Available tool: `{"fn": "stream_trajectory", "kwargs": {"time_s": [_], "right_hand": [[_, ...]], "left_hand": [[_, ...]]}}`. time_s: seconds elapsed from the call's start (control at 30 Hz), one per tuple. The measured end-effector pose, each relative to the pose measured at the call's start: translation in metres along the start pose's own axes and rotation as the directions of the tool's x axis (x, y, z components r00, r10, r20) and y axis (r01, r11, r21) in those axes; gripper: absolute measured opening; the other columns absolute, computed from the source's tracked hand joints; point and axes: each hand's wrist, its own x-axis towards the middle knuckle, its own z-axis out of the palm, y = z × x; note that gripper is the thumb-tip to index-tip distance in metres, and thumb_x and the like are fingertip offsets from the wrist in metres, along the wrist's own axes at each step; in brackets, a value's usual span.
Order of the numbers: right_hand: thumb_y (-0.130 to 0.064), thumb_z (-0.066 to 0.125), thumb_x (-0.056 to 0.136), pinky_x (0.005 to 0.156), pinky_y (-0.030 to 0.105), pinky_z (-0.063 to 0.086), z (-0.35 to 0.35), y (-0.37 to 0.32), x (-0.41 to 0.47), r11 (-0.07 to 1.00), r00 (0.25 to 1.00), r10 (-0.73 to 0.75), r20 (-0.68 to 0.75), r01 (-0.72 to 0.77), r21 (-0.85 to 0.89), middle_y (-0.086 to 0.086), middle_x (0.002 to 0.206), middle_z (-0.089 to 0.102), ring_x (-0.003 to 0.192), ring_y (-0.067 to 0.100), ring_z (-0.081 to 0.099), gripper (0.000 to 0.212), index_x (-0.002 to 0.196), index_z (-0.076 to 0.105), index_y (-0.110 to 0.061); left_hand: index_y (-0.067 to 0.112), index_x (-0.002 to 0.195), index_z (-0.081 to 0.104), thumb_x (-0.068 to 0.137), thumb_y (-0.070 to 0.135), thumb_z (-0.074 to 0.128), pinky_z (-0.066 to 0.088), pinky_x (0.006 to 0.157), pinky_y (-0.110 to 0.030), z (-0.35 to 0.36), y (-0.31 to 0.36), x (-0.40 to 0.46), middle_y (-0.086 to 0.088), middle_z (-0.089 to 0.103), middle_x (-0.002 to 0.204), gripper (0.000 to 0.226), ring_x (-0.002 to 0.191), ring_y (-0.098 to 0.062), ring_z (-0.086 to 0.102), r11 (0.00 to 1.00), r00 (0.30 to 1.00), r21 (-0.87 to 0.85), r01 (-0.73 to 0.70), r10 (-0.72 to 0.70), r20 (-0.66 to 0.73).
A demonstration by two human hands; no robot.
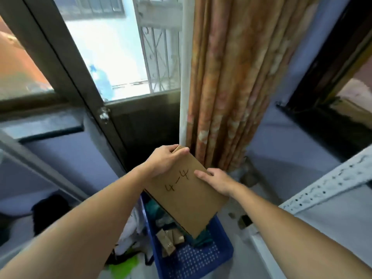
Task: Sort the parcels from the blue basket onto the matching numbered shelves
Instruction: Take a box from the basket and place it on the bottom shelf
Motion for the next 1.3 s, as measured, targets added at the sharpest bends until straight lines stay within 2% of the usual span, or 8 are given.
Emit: {"fn": "stream_trajectory", "kwargs": {"time_s": [0.17, 0.27, 0.4, 0.5, 0.57, 0.67, 0.9, 1.3], "right_hand": [[-0.104, 0.041, 0.052, 0.090, 0.042, 0.056, -0.066, -0.086, -0.062, 0.995, 0.981, -0.079, -0.176, 0.089, 0.051, 0.000, 0.101, 0.073, 0.091, 0.017, 0.068, 0.105, 0.102, 0.072, -0.018], [-0.095, 0.045, 0.065, 0.088, 0.036, 0.055, -0.098, -0.121, -0.085, 0.973, 0.940, -0.079, -0.333, 0.146, 0.180, 0.000, 0.106, 0.072, 0.093, 0.017, 0.067, 0.089, 0.104, 0.072, -0.019], [-0.072, 0.046, 0.090, 0.093, 0.028, 0.044, -0.131, -0.160, -0.108, 0.907, 0.864, -0.016, -0.504, 0.224, 0.356, 0.002, 0.122, 0.064, 0.104, 0.023, 0.062, 0.077, 0.130, 0.063, -0.008], [-0.088, 0.040, 0.080, 0.117, 0.037, 0.031, -0.141, -0.178, -0.116, 0.862, 0.812, 0.029, -0.583, 0.275, 0.426, 0.007, 0.154, 0.042, 0.143, 0.029, 0.038, 0.105, 0.150, 0.044, -0.009], [-0.101, 0.038, 0.063, 0.120, 0.045, 0.030, -0.142, -0.188, -0.122, 0.845, 0.776, 0.024, -0.630, 0.321, 0.428, 0.007, 0.157, 0.040, 0.145, 0.028, 0.036, 0.123, 0.149, 0.046, -0.013], [-0.091, 0.047, 0.071, 0.111, 0.043, 0.043, -0.141, -0.200, -0.140, 0.791, 0.748, 0.008, -0.663, 0.400, 0.462, 0.002, 0.133, 0.061, 0.122, 0.023, 0.056, 0.101, 0.138, 0.058, -0.016], [-0.073, 0.050, 0.088, 0.083, 0.029, 0.048, -0.122, -0.193, -0.184, 0.812, 0.568, 0.151, -0.809, 0.396, 0.429, 0.002, 0.109, 0.069, 0.098, 0.019, 0.062, 0.063, 0.112, 0.069, -0.017], [-0.077, 0.038, 0.089, 0.072, 0.031, 0.051, -0.066, -0.135, -0.368, 0.850, 0.160, 0.415, -0.895, 0.282, 0.445, -0.002, 0.091, 0.069, 0.084, 0.014, 0.065, 0.067, 0.091, 0.070, -0.019]], "left_hand": [[0.038, 0.134, 0.059, 0.090, 0.082, 0.035, 0.050, 0.080, -0.032, -0.094, 0.106, -0.030, 0.008, 0.067, 0.115, 0.067, 0.091, -0.008, 0.061, 0.972, 0.996, 0.224, -0.069, 0.081, -0.045], [0.029, 0.149, 0.045, 0.085, 0.088, 0.032, 0.038, 0.114, -0.046, -0.135, 0.139, -0.033, -0.002, 0.051, 0.149, 0.087, 0.136, -0.025, 0.046, 0.872, 0.905, 0.483, -0.073, 0.262, -0.336], [0.019, 0.160, 0.016, 0.077, 0.081, 0.060, 0.018, 0.124, -0.046, -0.160, 0.166, -0.042, -0.003, 0.020, 0.166, 0.113, 0.154, -0.025, 0.016, 0.981, 0.805, 0.083, -0.174, 0.190, -0.562], [0.022, 0.161, 0.009, 0.068, 0.076, 0.074, 0.029, 0.121, -0.047, -0.151, 0.174, -0.045, -0.005, 0.027, 0.164, 0.126, 0.148, -0.028, 0.032, 0.844, 0.957, -0.483, -0.235, 0.114, -0.266], [0.026, 0.157, 0.022, 0.060, 0.082, 0.074, 0.040, 0.114, -0.049, -0.143, 0.174, -0.047, -0.005, 0.044, 0.155, 0.124, 0.136, -0.025, 0.050, 0.769, 0.980, -0.609, -0.192, 0.180, -0.081], [0.026, 0.141, 0.050, 0.066, 0.071, 0.078, 0.057, 0.096, -0.048, -0.134, 0.176, -0.048, -0.003, 0.070, 0.126, 0.092, 0.110, -0.022, 0.070, 0.713, 0.957, -0.665, -0.223, 0.291, -0.010], [0.020, 0.128, 0.059, 0.070, 0.062, 0.084, 0.062, 0.079, -0.036, -0.129, 0.188, -0.055, 0.000, 0.077, 0.110, 0.076, 0.098, -0.019, 0.075, 0.697, 0.893, -0.659, -0.280, 0.442, 0.088], [0.023, 0.112, 0.057, 0.086, 0.044, 0.076, 0.052, 0.063, -0.018, -0.050, 0.266, -0.174, 0.007, 0.069, 0.102, 0.039, 0.090, -0.009, 0.068, 0.731, 0.676, -0.582, -0.355, 0.631, 0.380]]}}
